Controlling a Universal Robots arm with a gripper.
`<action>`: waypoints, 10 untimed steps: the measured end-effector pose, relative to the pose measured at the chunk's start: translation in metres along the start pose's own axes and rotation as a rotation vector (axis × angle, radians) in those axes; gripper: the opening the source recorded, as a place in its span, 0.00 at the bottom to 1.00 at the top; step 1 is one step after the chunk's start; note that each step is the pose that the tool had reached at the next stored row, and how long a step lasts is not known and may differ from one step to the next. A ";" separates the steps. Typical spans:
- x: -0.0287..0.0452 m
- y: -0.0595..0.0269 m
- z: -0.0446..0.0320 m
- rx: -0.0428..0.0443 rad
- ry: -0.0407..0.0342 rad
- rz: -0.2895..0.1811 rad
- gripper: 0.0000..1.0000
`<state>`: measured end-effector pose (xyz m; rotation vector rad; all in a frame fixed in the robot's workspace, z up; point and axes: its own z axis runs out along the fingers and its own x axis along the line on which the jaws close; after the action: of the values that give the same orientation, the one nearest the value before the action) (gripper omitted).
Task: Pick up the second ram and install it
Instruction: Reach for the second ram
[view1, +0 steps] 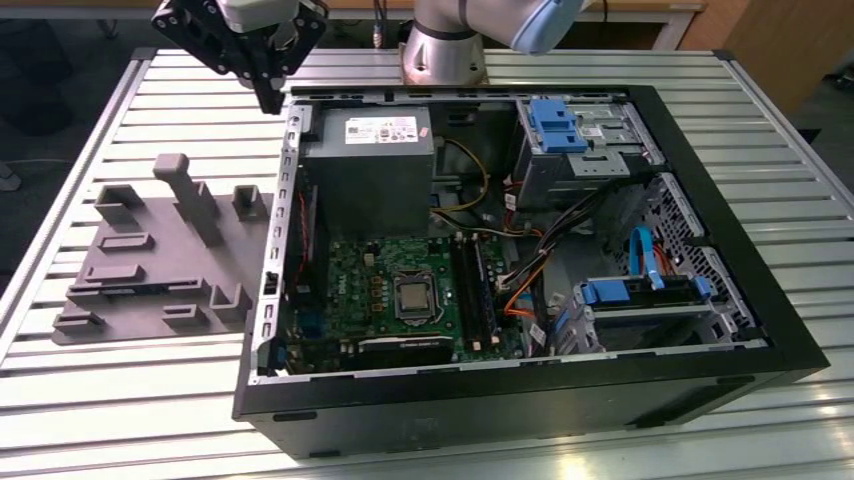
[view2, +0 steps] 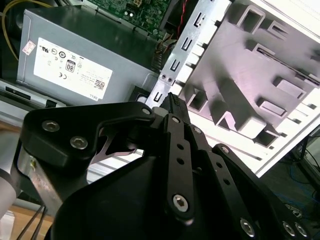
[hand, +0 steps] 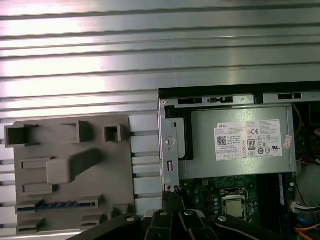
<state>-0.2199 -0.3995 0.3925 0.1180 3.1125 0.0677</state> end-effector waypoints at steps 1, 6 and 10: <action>0.0007 0.0000 0.0000 0.0000 0.0000 0.000 0.11; 0.0040 -0.0003 -0.0001 0.0001 0.0001 0.000 0.11; 0.0069 -0.0005 -0.0001 0.0000 0.0000 0.000 0.11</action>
<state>-0.2268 -0.3995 0.3924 0.1180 3.1125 0.0676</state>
